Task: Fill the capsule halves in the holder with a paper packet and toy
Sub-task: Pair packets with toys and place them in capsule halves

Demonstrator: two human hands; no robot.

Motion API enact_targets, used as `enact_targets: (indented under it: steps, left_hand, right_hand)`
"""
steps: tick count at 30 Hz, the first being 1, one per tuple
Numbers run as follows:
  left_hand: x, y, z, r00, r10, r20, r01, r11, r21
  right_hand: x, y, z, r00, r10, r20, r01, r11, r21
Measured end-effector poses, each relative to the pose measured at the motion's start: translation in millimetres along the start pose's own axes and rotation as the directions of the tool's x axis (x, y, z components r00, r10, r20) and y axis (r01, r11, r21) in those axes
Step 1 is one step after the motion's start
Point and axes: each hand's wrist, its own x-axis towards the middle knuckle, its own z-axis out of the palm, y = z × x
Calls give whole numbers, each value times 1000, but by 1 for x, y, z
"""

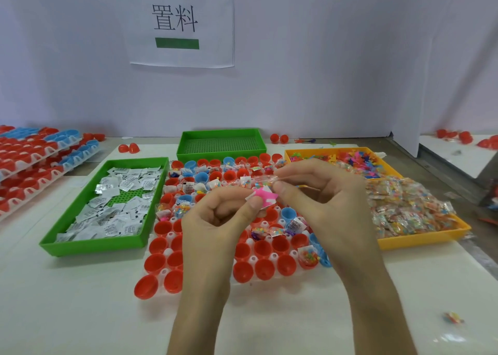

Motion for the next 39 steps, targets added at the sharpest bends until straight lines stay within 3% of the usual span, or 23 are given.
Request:
enact_targets:
  steps: [6,12,18,20,22,24,29,35,39]
  left_hand:
    - [0,3,-1,998,57,-24,-55,997,61]
    - [0,2,-2,997,15,72,-24,993,120]
    - [1,2,-2,997,9,82,-19,992,121]
    - [1,2,-3,999,19,41,-22,995,95]
    - [3,2,-7,1000,23,-8,-22,998,59]
    - [5,2,-11,999,25,-39,-23,999,40]
    - [5,-1,-13,999,12,-40,-10,999,46]
    - [5,0,-14,999,20,-34,-18,999,50]
    - [5,-1,-13,999,21,-29,-20,999,44]
  right_hand:
    - [0,-2,-5,995,28,98,-26,999,-21]
    - [0,1,-11,981,60,182,-50,997,-60]
    - [2,3,-17,968,78,240,-68,996,-52]
    - [4,10,-26,989,83,125,-71,992,-101]
    - [7,26,-41,992,74,-98,-97,962,-254]
    - [8,41,-55,975,96,-199,-175,888,-426]
    - [6,70,-67,933,343,-108,-345,768,-540]
    - [7,76,-56,938,334,-93,-301,654,-694]
    - [6,80,-57,939,323,-119,-319,687,-653]
